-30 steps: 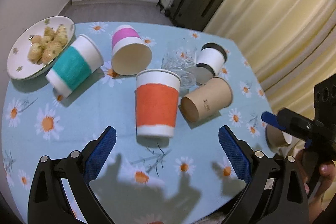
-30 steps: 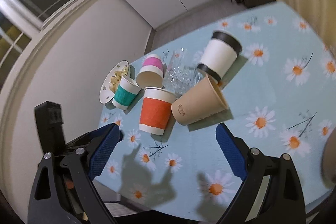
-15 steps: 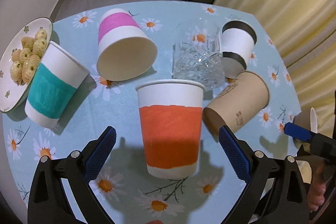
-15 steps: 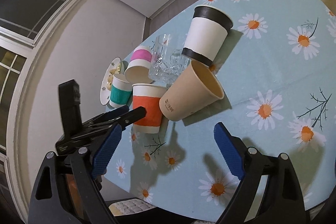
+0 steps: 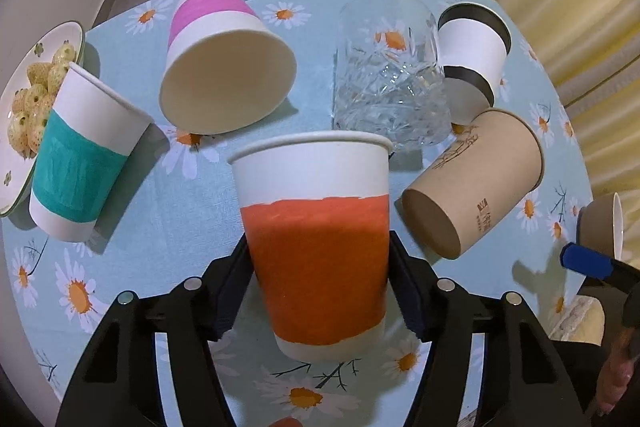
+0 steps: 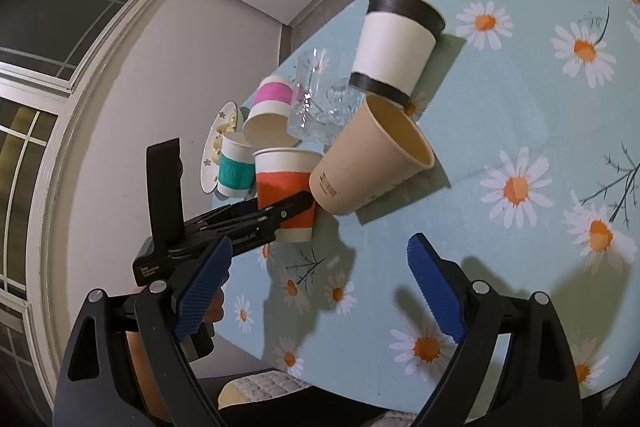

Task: Flip cup upright

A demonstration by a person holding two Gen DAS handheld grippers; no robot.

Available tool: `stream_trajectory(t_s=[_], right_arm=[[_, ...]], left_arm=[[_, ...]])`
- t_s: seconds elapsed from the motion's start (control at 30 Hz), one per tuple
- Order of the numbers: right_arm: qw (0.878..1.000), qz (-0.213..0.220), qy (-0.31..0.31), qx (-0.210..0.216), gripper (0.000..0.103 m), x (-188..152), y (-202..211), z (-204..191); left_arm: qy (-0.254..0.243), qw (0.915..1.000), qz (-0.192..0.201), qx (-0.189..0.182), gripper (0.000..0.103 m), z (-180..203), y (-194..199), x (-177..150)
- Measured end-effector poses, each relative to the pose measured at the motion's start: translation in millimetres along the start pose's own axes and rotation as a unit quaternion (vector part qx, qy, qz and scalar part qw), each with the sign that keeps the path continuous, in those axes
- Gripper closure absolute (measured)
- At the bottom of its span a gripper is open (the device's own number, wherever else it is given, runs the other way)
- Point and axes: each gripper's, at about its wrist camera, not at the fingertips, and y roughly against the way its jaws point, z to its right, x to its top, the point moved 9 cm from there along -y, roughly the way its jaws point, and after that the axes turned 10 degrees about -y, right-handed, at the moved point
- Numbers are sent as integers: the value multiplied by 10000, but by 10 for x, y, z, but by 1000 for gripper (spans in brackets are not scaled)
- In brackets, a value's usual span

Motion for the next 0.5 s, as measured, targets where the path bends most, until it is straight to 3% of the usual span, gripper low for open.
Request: stream_trajectory(t_s=[0.33,0.5], right_arm=[[10000,-9,-14,98,14,-8,65,-15],[9997,-109,109,192,14,-77,117,-107]], left_arm=[[151,9999,60,36,41,-87,146,-46],[169,9993,327,77,41,-14,413,-73]])
